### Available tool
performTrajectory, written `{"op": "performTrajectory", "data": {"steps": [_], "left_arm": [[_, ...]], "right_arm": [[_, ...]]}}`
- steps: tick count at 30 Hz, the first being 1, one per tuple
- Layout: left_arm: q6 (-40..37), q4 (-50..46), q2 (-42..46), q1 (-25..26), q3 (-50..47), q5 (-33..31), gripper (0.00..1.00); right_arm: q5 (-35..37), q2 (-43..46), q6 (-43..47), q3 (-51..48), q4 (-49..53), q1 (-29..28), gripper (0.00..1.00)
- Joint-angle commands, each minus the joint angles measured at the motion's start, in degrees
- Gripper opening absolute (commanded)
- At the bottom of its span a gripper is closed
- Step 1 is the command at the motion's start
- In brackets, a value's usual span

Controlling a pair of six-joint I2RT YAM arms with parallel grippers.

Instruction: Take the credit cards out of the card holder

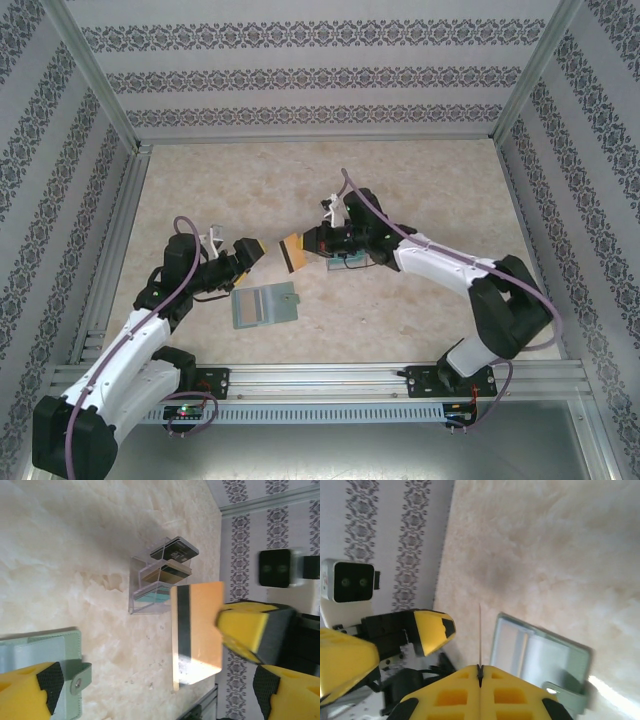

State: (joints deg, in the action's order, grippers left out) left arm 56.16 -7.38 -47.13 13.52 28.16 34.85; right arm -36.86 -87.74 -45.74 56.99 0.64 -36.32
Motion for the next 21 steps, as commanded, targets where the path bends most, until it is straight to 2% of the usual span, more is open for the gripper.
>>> {"op": "performTrajectory", "data": {"steps": [1, 6, 13, 21], "left_arm": [[-5.49, -4.04, -1.16, -0.95, 3.86, -1.18, 0.99], [-10.11, -6.86, -3.44, -1.17, 7.73, -1.76, 0.99], [-14.05, -9.06, -4.5, -1.19, 10.62, -3.94, 0.99], [-15.25, -7.52, -5.42, -1.16, 10.95, -3.28, 0.99]], "right_arm": [[8.11, 3.64, 20.27, 6.09, 21.59, 0.37, 0.0], [15.96, 6.09, 38.4, 10.32, 33.32, 0.99, 0.0], [24.69, 13.65, 61.5, 7.76, 32.76, 1.05, 0.0], [33.2, 9.86, 86.14, 9.68, 34.36, 1.16, 0.0]]}}
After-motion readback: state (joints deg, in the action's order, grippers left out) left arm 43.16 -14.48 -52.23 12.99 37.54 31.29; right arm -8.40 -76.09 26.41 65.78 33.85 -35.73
